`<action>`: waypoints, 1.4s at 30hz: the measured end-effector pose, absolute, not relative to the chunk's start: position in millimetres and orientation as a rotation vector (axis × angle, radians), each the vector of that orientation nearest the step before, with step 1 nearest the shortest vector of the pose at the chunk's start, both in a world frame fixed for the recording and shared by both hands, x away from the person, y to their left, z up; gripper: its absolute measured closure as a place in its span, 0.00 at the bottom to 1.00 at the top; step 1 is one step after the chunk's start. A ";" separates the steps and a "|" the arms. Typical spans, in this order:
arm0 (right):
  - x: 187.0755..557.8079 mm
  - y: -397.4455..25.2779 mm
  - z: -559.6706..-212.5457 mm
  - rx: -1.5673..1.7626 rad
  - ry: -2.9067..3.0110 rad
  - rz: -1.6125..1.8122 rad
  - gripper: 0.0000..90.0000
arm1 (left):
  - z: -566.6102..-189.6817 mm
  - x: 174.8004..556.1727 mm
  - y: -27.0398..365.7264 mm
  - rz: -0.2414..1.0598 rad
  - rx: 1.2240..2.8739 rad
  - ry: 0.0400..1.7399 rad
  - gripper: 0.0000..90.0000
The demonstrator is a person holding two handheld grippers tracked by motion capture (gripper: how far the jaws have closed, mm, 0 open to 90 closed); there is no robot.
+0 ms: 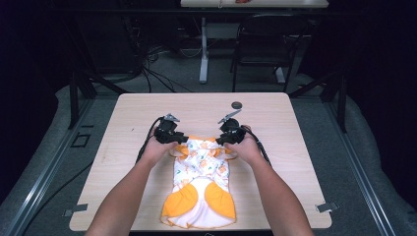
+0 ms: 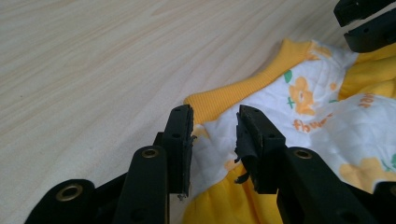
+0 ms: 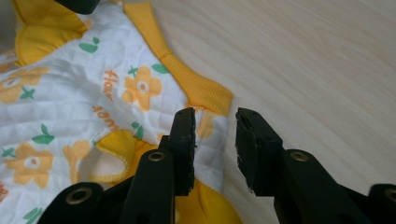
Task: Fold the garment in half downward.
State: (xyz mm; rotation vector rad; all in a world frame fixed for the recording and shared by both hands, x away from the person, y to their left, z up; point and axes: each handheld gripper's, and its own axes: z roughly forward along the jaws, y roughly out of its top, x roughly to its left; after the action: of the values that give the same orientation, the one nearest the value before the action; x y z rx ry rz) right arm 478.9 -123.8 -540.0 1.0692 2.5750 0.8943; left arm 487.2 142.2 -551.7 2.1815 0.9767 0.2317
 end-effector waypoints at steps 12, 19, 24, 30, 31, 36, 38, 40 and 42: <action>480.1 -117.3 -555.6 1.122 2.605 0.836 0.68 | -562.9 487.7 138.0 0.239 2.212 0.992 0.63; 481.5 -117.5 -559.0 1.139 2.610 0.813 0.68 | -568.6 486.9 140.4 0.249 2.210 1.016 0.64; 482.0 -118.9 -560.7 1.160 2.609 0.829 0.69 | -571.7 485.7 143.9 0.254 2.217 1.013 0.67; 483.1 -120.2 -561.0 1.182 2.620 0.849 0.72 | -570.9 483.4 141.0 0.267 2.242 0.989 0.76; 483.8 -121.2 -560.0 1.175 2.636 0.829 0.73 | -570.9 483.4 140.9 0.267 2.242 0.990 0.77; 483.3 -120.6 -559.0 1.184 2.620 0.855 0.73 | -571.0 483.6 141.2 0.258 2.237 0.994 0.81; 483.3 -120.5 -557.9 1.170 2.622 0.842 0.72 | -570.9 483.6 141.0 0.259 2.237 0.996 0.82; 483.2 -120.7 -556.4 1.176 2.614 0.873 0.72 | -570.8 483.8 141.1 0.259 2.242 0.993 0.83; 483.2 -121.4 -555.4 1.178 2.601 0.878 0.71 | -570.8 483.9 141.1 0.257 2.240 0.995 0.84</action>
State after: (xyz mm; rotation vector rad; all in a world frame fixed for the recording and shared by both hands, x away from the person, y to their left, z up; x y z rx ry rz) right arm 483.2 -121.4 -555.4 1.1782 2.6006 0.8782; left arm 483.9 141.1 -570.8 2.2405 0.9953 0.2567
